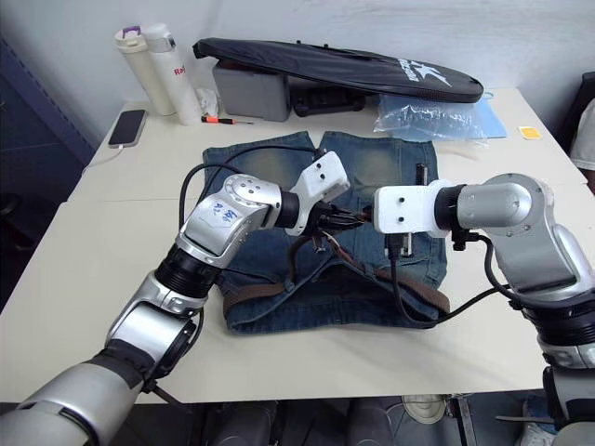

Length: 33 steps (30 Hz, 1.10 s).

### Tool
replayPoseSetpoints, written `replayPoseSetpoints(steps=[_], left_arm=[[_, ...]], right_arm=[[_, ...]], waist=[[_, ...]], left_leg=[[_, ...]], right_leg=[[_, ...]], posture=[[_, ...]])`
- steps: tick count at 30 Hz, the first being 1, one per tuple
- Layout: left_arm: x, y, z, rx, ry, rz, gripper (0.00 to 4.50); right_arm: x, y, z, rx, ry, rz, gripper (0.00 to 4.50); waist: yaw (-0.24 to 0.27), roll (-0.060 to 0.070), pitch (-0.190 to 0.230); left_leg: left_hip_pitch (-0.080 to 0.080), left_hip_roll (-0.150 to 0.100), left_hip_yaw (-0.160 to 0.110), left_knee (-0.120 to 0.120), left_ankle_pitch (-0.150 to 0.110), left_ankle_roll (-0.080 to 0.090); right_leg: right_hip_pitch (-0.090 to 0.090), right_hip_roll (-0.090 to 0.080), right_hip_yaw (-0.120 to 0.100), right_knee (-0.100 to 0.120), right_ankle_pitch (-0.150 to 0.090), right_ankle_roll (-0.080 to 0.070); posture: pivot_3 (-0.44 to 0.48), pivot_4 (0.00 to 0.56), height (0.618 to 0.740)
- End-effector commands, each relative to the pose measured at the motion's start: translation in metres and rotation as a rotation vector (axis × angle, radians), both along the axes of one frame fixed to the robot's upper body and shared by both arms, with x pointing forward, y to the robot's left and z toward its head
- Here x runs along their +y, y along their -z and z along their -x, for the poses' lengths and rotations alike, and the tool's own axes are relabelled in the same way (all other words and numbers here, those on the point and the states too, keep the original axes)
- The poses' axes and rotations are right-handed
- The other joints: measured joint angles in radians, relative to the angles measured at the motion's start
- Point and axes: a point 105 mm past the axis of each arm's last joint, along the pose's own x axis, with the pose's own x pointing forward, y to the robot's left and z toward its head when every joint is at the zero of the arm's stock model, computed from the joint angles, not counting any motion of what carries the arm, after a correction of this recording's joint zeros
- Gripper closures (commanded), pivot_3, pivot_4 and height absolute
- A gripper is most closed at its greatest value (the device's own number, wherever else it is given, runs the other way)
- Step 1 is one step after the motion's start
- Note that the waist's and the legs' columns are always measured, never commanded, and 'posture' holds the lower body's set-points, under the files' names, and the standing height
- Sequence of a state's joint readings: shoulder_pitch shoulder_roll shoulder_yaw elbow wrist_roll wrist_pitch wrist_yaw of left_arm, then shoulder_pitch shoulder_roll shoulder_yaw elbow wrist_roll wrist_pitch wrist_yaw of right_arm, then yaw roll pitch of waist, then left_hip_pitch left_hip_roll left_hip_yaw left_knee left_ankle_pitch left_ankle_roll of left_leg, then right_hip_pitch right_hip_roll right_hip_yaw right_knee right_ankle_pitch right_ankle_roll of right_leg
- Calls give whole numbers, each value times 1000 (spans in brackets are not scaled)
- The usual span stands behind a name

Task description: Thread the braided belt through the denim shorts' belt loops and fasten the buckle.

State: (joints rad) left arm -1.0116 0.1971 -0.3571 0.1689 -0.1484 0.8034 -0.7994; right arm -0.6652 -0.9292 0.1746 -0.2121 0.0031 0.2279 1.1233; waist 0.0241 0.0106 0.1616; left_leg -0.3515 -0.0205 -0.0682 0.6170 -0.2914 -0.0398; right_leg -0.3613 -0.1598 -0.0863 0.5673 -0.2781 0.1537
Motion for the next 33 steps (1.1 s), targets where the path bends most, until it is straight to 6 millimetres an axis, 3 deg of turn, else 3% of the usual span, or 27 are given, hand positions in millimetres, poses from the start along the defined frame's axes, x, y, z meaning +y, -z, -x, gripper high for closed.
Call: replayPoseSetpoints(steps=[1, 6, 12, 15, 20, 21, 27, 33], left_arm=[[0, -22, 0, -29, 1, 66, 4500], [8, -24, -11, 31, -91, 139, 4500], [15, -27, -20, 104, -201, 226, 4500], [15, -29, -20, 144, -243, 277, 4500], [7, -28, -13, 197, -247, 306, 4500], [7, -27, -12, 200, -246, 306, 4500], [1, -27, -7, 232, -245, 325, 4500], [-1, -37, -8, 284, -251, 407, 4500]], right_arm=[[-2, -25, 7, -35, 13, -60, 3388], [-18, -29, 18, 133, 134, -231, 879], [-25, -17, 29, 365, 240, -462, 879], [-20, 2, 24, 471, 294, -599, 1689], [-6, 18, 12, 584, 338, -805, 4141], [-4, 21, 10, 595, 345, -819, 4424], [22, 23, 13, 700, 238, -916, 4424], [42, 52, 28, 779, 201, -815, 4424]], waist=[[0, 0, 0], [2, 0, 0], [2, 0, 0], [1, 0, 0], [1, 1, 0], [1, 1, 0], [0, 1, -1], [1, 1, -1]], left_leg=[[0, 0, 0, 0, 0, 0], [0, 0, 0, 0, 0, 0], [0, 0, 0, 1, 0, 1], [0, 1, 0, 1, 0, 1], [0, 0, 0, 2, 0, 1], [0, 0, 0, 2, 0, 1], [0, 0, 0, 3, 0, 1], [0, 0, 0, 3, 0, 1]], right_leg=[[0, 0, 0, 0, 0, 0], [0, 0, 0, 0, 0, 0], [1, 0, -1, 0, 0, 0], [1, 0, -1, 0, 0, 0], [0, 0, 0, 2, 0, 0], [0, 0, 0, 2, 0, 0], [0, 0, 0, 3, 0, 0], [0, 0, 1, 3, 0, 0]], posture=[[0, 150, 740], [0, 150, 740], [0, 150, 740], [0, 150, 740], [0, 150, 740], [0, 150, 740], [0, 150, 740], [0, 150, 740]])
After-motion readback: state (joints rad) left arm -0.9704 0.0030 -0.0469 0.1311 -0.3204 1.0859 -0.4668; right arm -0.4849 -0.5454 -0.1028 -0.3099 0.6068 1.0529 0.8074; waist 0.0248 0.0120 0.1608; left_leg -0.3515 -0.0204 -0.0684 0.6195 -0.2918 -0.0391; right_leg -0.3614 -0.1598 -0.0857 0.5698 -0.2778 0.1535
